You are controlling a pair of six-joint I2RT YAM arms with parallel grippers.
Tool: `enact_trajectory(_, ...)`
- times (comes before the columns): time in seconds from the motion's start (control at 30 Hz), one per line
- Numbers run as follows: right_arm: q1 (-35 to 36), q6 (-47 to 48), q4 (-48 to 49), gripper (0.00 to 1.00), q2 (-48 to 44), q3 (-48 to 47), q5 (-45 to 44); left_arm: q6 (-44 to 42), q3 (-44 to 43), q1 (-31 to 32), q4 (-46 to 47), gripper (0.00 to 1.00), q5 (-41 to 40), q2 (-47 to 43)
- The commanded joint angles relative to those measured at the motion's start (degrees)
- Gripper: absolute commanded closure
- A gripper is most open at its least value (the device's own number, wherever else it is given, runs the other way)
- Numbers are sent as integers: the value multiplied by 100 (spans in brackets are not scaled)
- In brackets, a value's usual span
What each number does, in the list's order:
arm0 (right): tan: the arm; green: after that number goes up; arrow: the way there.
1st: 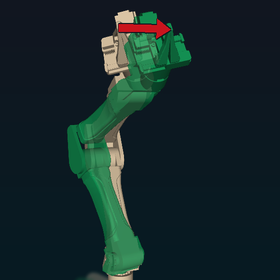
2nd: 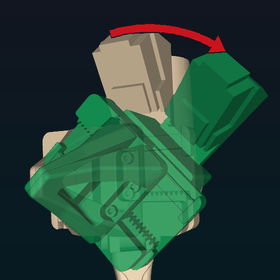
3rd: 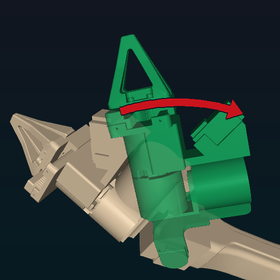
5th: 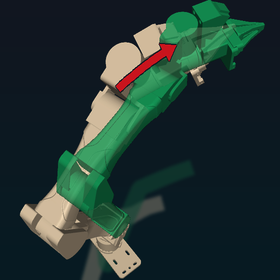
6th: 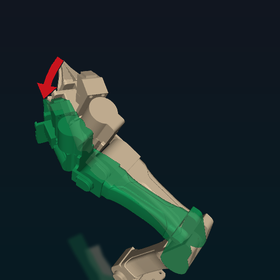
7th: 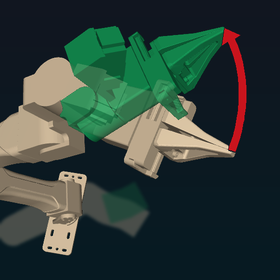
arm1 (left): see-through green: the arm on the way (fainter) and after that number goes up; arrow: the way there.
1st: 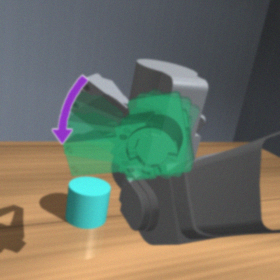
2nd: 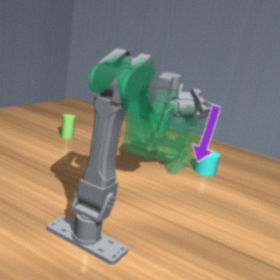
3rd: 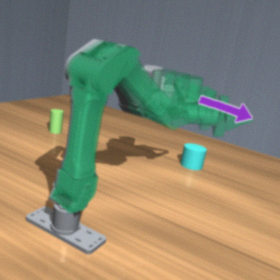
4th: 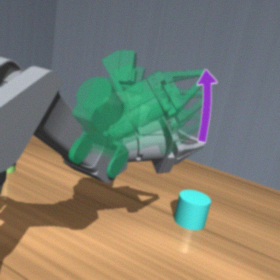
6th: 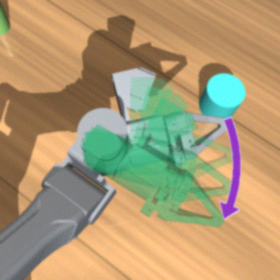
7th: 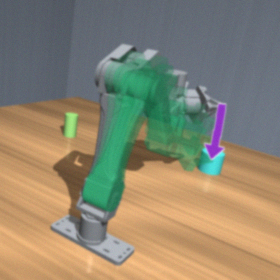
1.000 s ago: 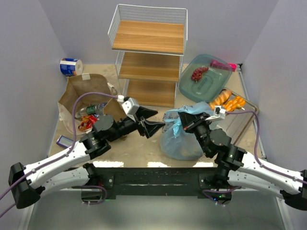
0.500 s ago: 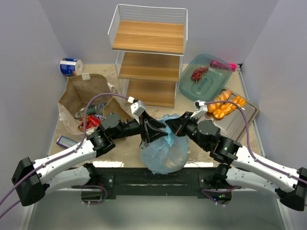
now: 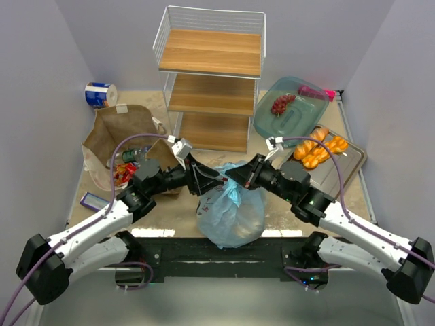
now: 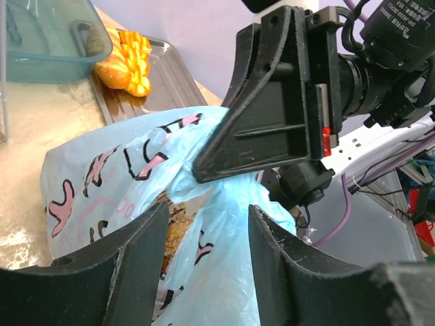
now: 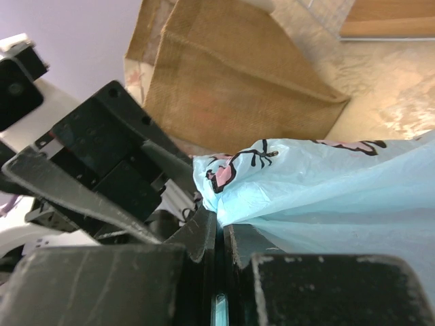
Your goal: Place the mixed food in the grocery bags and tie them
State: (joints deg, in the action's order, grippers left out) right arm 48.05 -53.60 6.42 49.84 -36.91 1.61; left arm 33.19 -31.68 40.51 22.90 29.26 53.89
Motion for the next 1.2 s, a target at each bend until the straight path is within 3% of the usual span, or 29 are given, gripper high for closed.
enact_trajectory(0.0,-85,-168,791,100,-19,-36,630,161,83,-175,189,46,300,-10)
enact_trajectory(0.2,-147,-212,922,100,95,-45,981,346,189,-369,513,47,484,60)
enact_trajectory(0.3,-156,-221,914,100,218,-89,1131,355,206,-377,716,53,651,122)
enact_trajectory(0.63,-208,-308,1116,100,412,-133,1351,100,171,-369,672,51,898,130)
enact_trajectory(0.73,-208,-344,1169,100,447,-124,1395,126,206,-369,760,58,924,166)
enact_trajectory(0.97,-226,-317,1064,100,412,-115,1386,162,233,-377,875,100,880,157)
enact_trajectory(1.1,-244,-168,775,100,412,-229,1395,109,198,-377,673,100,810,131)
enact_trajectory(1.17,-244,15,442,88,438,-404,1500,74,119,-377,506,100,775,148)
